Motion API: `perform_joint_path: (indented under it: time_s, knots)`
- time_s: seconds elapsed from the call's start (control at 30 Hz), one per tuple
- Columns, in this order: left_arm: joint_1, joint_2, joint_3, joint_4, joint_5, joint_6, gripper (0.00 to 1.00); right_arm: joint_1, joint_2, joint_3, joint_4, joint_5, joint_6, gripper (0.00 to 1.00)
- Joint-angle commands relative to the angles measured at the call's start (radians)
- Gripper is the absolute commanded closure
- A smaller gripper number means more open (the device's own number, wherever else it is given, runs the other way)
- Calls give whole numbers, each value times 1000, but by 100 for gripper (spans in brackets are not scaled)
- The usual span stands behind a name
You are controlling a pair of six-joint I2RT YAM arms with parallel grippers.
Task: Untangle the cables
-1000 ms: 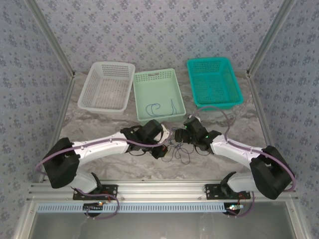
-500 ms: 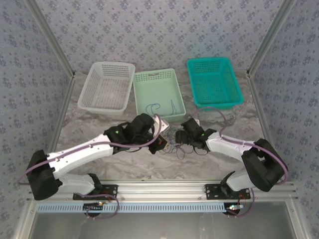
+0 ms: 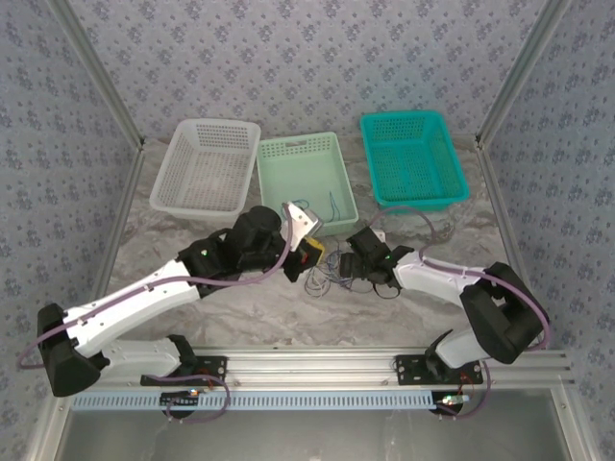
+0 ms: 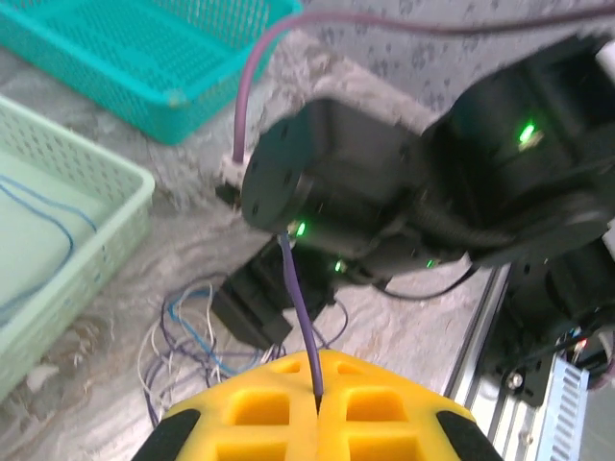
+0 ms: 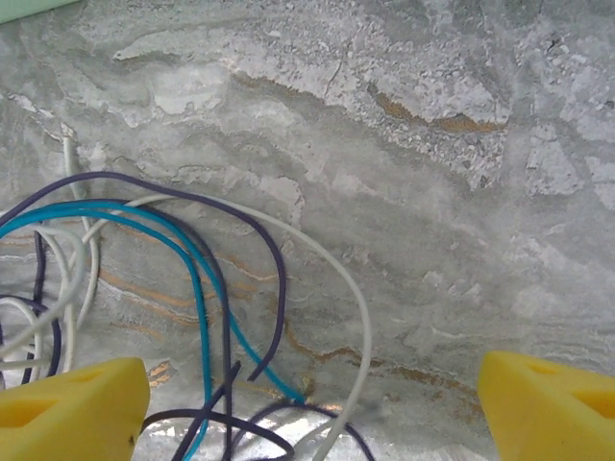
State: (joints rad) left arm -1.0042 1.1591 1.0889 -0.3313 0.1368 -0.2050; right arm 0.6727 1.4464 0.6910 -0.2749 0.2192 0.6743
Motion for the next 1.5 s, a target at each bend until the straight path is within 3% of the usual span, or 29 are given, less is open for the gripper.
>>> perform_joint_path:
  time_s: [0.0, 0.57, 1.0, 1.47]
  knots:
    - [-4, -7, 58, 49, -28, 27, 100, -2, 14, 30, -52, 39, 22, 9]
    - [14, -52, 174, 32, -199, 76, 100, -31, 15, 46, -101, 70, 45, 6]
    - [42, -49, 321, 32, -195, 112, 100, -51, 16, 43, -116, 84, 48, 4]
    - [44, 13, 481, 69, -113, 164, 100, -68, 15, 32, -140, 93, 62, 3]
